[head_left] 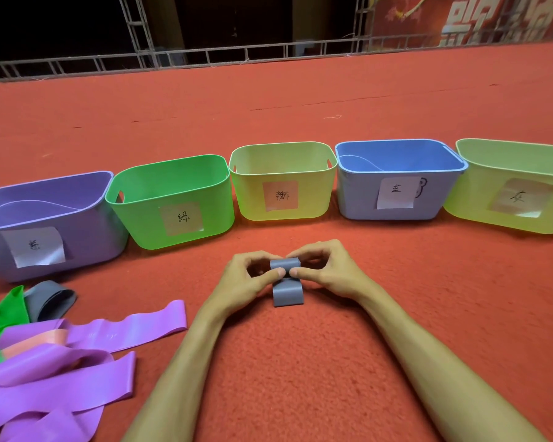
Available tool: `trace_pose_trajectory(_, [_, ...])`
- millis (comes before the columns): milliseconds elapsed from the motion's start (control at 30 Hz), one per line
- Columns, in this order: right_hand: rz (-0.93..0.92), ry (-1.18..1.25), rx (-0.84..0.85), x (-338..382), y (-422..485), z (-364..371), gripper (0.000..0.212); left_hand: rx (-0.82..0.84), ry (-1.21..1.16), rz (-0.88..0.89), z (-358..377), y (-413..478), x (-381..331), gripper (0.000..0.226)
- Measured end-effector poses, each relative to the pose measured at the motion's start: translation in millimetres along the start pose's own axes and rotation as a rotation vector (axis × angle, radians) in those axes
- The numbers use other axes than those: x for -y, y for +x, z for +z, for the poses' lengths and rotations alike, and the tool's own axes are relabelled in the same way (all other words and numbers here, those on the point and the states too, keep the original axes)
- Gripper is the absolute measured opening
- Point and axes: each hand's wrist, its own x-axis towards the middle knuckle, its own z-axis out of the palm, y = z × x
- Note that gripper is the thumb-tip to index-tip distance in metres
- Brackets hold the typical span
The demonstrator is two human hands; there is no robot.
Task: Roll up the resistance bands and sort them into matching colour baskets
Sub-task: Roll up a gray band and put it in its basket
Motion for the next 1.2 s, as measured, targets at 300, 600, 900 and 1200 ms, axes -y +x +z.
trace_pose_trajectory(300, [0.056, 0.005, 0.009, -1.8, 1.2, 1.2, 0.020, 0.019, -0.091, 0.056, -0.7, -2.8, -5.7, 0.021])
trace_pose_trajectory(600, [0.005, 0.069, 0.009, 0.7, -0.8, 0.2, 0.017, -0.014, -0.085, 0.002, 1.5, 0.8, 1.2, 0.025])
trace_pose_trajectory(900, [0.049, 0.071, -0.005, -2.0, 1.9, 1.8, 0.014, -0.007, -0.131, 0.053, 0.2, -0.2, -0.2, 0.013])
trace_pose_trajectory(1200, [-0.001, 0.063, 0.023, 1.4, -0.5, -0.2, 0.014, -0.005, -0.146, 0.006, 1.1, 2.7, 2.1, 0.035])
